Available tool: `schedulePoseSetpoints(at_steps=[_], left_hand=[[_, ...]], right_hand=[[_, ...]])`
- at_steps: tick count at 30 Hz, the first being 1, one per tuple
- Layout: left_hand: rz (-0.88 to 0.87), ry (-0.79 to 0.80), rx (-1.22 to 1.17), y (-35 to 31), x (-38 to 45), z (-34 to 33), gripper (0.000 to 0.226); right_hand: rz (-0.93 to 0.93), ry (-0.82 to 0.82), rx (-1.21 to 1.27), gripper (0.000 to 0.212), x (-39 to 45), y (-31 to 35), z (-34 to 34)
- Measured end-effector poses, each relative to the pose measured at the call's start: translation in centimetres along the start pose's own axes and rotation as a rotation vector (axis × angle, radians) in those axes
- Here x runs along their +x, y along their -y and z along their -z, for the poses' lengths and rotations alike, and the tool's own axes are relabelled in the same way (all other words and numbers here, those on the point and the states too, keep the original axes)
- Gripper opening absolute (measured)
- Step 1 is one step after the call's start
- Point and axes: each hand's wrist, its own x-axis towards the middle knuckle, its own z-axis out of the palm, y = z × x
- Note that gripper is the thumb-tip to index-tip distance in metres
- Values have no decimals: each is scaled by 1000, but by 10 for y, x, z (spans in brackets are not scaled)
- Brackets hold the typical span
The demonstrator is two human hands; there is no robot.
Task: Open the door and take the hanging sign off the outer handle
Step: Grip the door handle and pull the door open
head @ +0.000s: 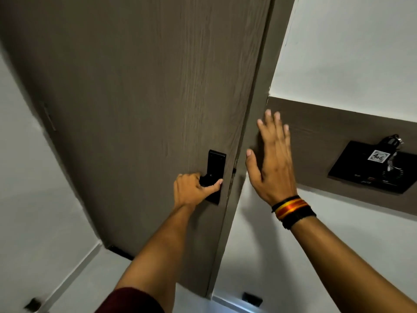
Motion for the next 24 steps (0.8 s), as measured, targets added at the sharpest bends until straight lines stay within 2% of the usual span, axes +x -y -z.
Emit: schedulePoseSetpoints(at_steps=[4, 10, 13, 15, 18, 21, 24], left_hand=[[-128, 58, 161, 1, -5, 32, 75], [-183, 35, 249, 4, -30, 58, 70], [-201, 23, 269, 9, -45, 75, 72], [-205, 35, 261, 16, -57, 87, 72], [-207, 69, 253, 26, -77, 108, 67], [-228, 69, 245, 39, -96, 130, 56], [-232, 48, 277, 51, -115, 150, 60]], right_hand=[[-60, 107, 138, 59, -44, 4, -2], [-441, 394, 246, 55, -91, -2, -11], [-544, 576, 281, 57, -105, -6, -18], [-560, 698, 285, 58, -115, -4, -27], [-551, 795, 311, 58, -125, 6, -38], [-487, 871, 326, 57, -131, 19, -48], [-387, 966, 337, 57, -140, 38, -59]])
